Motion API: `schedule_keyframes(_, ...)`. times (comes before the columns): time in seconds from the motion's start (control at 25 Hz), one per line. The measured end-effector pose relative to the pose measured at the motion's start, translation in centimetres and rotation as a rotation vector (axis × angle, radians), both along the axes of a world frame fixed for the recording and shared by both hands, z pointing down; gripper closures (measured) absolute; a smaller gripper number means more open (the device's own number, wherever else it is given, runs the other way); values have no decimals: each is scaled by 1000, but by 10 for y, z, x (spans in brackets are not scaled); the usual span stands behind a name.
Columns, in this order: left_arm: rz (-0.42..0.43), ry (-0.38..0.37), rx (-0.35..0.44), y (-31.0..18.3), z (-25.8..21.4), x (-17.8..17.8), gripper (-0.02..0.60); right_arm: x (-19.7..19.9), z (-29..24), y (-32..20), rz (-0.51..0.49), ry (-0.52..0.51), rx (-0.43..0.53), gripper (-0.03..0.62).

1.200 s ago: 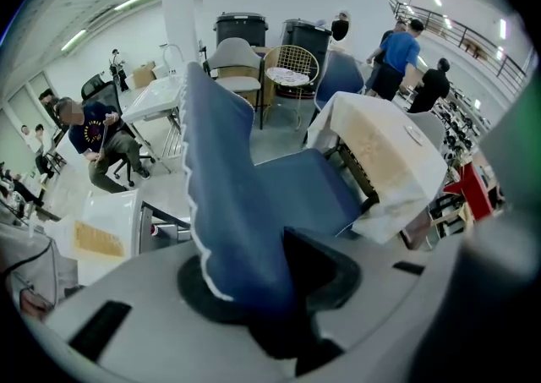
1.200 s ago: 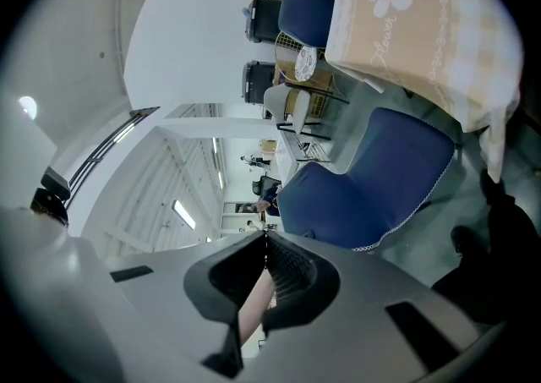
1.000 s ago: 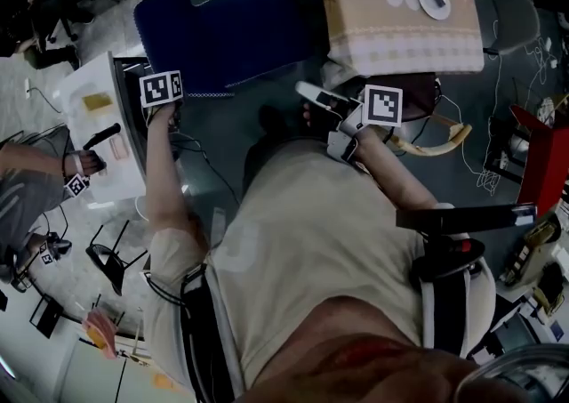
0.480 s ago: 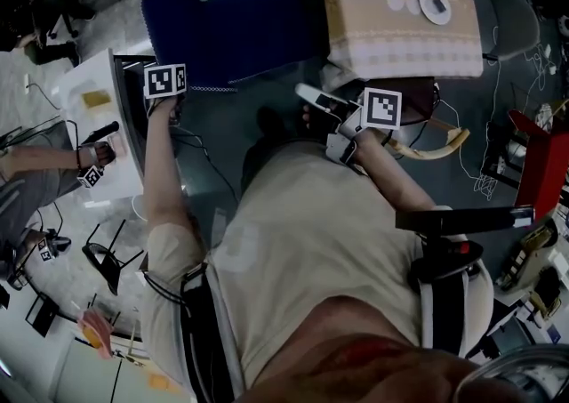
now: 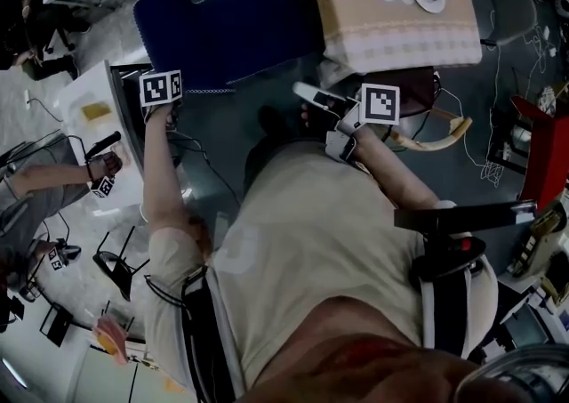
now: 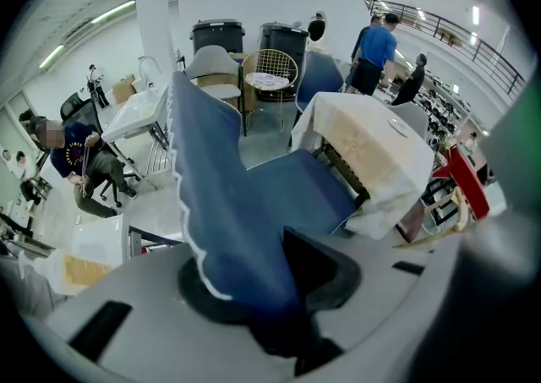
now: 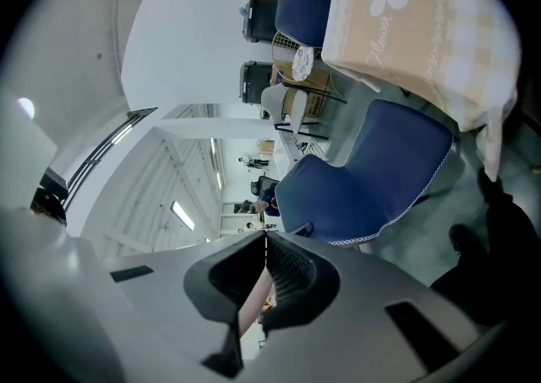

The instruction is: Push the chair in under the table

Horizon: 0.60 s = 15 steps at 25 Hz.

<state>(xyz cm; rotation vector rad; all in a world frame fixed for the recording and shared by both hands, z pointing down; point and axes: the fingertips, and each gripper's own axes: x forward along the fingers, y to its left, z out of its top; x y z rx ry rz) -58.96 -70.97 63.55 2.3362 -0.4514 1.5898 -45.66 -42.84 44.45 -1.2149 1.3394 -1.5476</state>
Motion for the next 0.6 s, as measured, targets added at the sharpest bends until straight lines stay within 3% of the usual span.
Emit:
schedule_keyframes(0.44,80,37,-8,5,-3,3,462,2,3,2,9,-17,-17,582)
schedule_keyframes(0.6,34,33,-23,2,-2,10,462,1,3,0,8,-8,-15,582)
